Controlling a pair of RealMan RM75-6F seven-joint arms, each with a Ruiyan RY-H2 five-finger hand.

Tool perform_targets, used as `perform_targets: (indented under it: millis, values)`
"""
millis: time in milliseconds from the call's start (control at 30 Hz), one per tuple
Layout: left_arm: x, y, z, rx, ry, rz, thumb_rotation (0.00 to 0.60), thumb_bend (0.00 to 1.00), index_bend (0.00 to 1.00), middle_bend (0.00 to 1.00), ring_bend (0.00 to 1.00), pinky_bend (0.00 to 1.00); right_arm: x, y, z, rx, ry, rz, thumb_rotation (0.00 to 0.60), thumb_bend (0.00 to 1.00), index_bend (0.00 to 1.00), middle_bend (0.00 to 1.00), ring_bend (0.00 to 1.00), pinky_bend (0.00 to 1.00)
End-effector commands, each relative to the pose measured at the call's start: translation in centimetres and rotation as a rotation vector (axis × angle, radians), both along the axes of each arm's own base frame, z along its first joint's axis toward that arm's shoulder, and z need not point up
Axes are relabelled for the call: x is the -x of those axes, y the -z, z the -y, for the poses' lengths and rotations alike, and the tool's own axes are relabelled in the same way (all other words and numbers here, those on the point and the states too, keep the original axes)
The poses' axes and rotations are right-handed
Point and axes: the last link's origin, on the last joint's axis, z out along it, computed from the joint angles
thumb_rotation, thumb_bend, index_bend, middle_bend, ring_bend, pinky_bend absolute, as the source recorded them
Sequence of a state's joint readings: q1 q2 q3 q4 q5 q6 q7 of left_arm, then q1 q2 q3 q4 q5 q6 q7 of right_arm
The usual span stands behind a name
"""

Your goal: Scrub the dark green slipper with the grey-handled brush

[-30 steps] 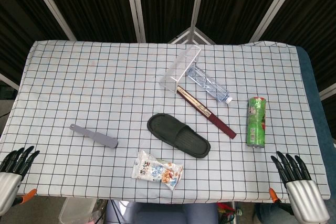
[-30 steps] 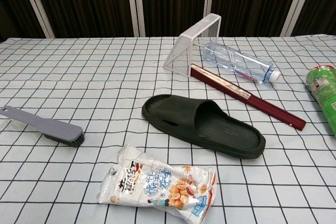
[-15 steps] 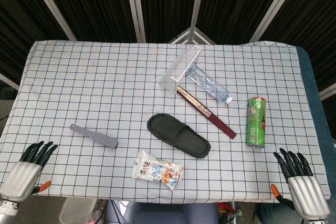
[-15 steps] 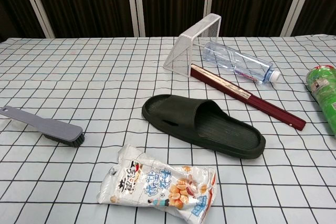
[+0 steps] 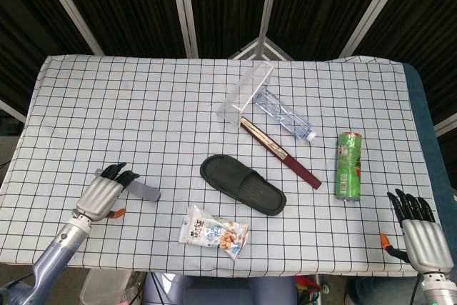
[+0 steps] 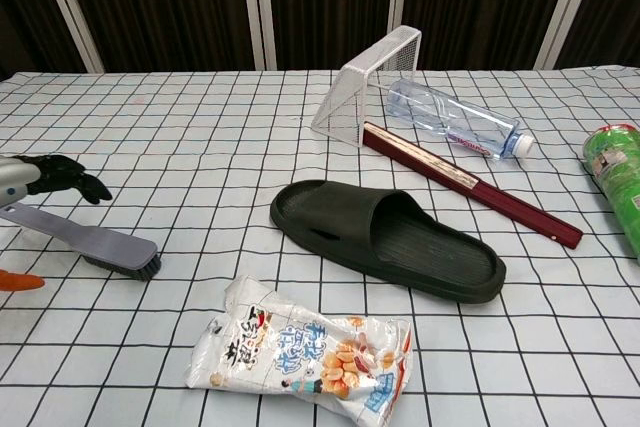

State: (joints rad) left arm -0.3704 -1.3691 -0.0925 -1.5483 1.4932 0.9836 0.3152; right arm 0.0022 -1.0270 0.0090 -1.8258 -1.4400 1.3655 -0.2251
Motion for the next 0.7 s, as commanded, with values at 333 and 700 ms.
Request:
perform_targets:
  millis: [333,700]
  values:
    - [-1.7,1.5,-1.2,0.019,0.048,0.008,0.6,0.39,0.27,0.33,0.16,0.17,0.0,0.3,0.1,-0.012,0.01,-0.009,0.516,0.42,0.0,0.0,0.0,0.0]
    - [-1.5,2.6,-1.2,0.042,0.038,-0.001,0.6,0.38,0.28,0.31,0.16,0.17,0.1,-0.1,0.5,-0.004,0.013,0.003,0.514,0.42,0.0,0.0,0.0,0.0]
